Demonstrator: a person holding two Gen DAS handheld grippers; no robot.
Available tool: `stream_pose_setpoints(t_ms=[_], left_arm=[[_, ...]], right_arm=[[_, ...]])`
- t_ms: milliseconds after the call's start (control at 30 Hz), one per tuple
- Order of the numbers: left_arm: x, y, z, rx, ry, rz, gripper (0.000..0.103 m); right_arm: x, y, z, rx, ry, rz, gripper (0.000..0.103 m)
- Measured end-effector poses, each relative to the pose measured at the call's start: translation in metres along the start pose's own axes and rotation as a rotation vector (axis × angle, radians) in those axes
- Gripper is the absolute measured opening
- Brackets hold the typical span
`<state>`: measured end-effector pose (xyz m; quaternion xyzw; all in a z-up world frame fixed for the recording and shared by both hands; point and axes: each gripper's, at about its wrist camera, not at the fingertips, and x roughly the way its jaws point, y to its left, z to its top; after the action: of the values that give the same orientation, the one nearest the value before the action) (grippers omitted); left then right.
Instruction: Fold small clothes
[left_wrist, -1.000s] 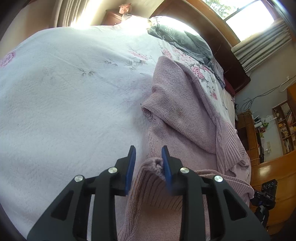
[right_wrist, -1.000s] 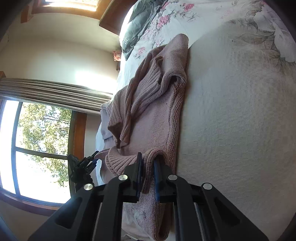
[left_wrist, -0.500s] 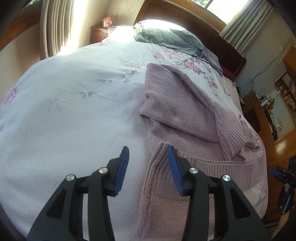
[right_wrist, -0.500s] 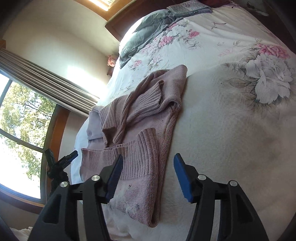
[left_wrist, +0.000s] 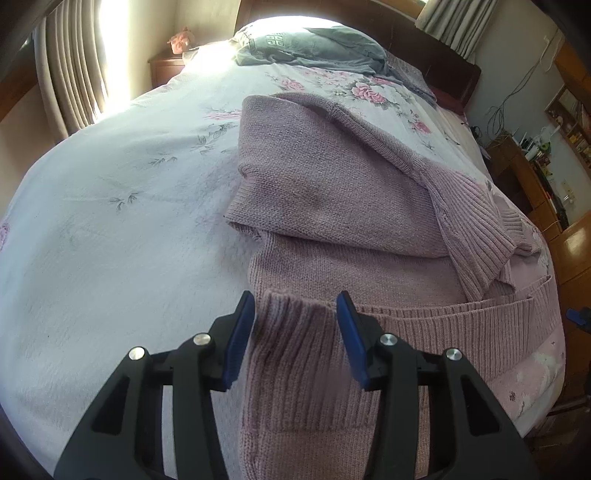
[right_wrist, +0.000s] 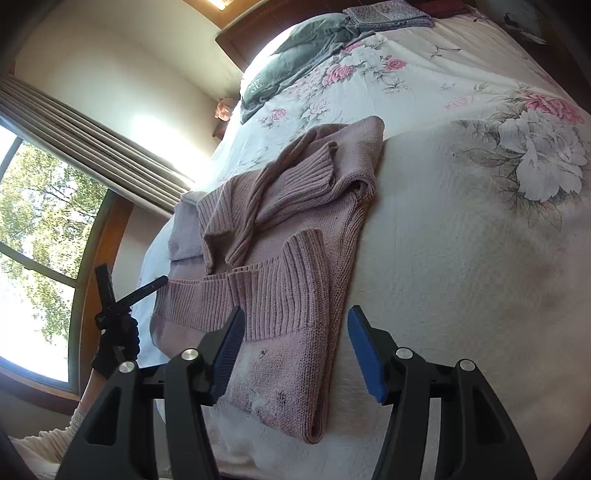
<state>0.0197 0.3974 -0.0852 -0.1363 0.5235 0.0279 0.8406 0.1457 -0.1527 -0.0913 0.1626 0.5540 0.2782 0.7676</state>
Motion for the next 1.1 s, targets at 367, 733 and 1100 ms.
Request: stream_pose_setpoints(t_ms=[367, 733, 1100], left_arm=[[-0.031, -0.017, -0.013, 0.041, -0.066, -0.054, 0.012], [0.000, -0.020, -0.011, 0.050, -0.001, -0.014, 0.029], [-0.012, -0.020, -0.020, 0.068, -0.038, -0.033, 0.011]], right_arm=[[0.022, 0.034, 0.019, -0.189, 0.004, -0.132, 0.060], [0.079, 0.034, 0.038, -0.290, 0.094, -0.221, 0.061], [0.080, 0.047, 0.026, -0.386, 0.096, -0.189, 0.013]])
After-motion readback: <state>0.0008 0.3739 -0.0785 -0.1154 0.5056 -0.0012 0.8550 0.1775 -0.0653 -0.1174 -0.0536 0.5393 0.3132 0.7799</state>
